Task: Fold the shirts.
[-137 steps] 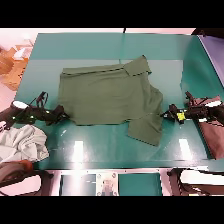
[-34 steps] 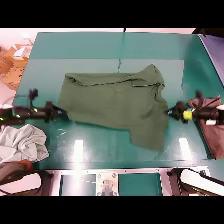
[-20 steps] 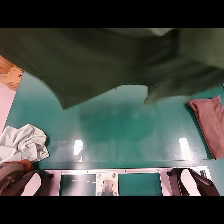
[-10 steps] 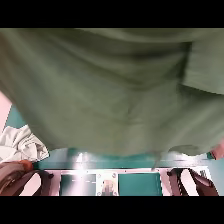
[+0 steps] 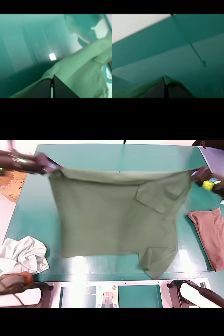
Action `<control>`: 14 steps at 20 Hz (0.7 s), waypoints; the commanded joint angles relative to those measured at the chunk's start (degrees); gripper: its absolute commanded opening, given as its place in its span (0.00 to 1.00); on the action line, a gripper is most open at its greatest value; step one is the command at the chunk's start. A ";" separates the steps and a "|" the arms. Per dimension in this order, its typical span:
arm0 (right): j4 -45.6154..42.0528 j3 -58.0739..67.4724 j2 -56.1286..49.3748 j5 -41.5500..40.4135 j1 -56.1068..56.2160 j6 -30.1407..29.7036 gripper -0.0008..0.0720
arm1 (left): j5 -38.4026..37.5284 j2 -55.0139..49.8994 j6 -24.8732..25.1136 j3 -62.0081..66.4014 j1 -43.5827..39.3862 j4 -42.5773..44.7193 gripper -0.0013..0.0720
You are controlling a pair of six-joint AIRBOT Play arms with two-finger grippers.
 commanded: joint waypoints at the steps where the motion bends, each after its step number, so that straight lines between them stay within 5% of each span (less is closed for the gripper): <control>1: 2.01 4.02 -18.53 -5.27 2.05 -2.43 0.03 | 10.73 -13.07 -1.09 -0.74 -4.22 1.81 0.04; 7: 6.32 29.38 -39.50 2.56 2.08 -1.14 0.03 | 23.23 -18.25 -1.99 4.66 -4.04 1.68 0.04; 14: 6.27 38.53 -42.23 3.28 2.05 0.63 0.03 | 26.40 -18.73 1.53 6.69 -4.04 0.74 0.04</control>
